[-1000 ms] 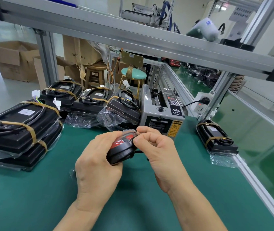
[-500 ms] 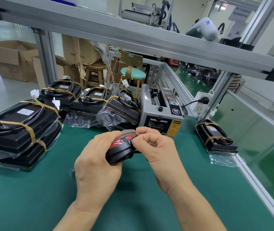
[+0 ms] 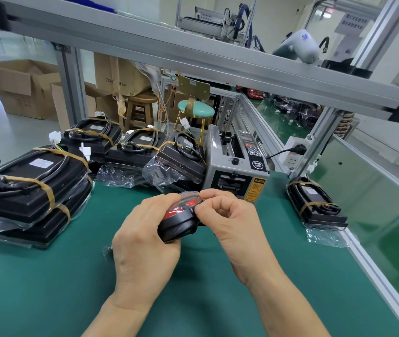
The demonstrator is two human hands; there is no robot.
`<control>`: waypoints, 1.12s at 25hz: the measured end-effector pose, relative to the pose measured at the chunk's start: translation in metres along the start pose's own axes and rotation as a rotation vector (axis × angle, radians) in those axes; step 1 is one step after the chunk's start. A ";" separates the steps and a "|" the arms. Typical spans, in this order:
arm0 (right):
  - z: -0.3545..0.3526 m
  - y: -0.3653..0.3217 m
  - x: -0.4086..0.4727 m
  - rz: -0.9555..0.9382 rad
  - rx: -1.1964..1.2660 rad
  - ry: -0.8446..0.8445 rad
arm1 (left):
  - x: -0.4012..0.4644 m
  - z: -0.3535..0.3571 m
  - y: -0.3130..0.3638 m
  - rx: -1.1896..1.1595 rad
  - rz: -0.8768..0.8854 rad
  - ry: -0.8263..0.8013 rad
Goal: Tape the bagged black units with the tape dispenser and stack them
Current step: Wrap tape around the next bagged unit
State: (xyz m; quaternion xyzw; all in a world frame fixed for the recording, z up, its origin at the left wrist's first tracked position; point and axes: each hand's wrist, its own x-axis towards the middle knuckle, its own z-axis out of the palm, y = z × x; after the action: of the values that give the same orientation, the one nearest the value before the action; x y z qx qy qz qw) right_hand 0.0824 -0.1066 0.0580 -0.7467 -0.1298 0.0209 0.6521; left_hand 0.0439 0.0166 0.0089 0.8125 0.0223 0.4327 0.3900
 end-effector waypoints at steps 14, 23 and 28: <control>-0.005 -0.001 0.005 0.040 0.132 -0.166 | 0.002 -0.003 -0.005 -0.022 -0.027 -0.001; -0.012 -0.004 0.005 0.124 0.223 -0.198 | 0.002 0.000 -0.004 0.006 0.010 -0.005; -0.009 -0.007 0.002 0.089 0.127 -0.183 | 0.001 0.000 -0.002 0.001 0.019 0.022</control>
State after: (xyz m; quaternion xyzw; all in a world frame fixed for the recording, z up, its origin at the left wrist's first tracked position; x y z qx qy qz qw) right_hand 0.0850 -0.1137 0.0665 -0.7038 -0.1539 0.1259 0.6820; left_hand 0.0454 0.0184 0.0085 0.8082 0.0192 0.4452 0.3851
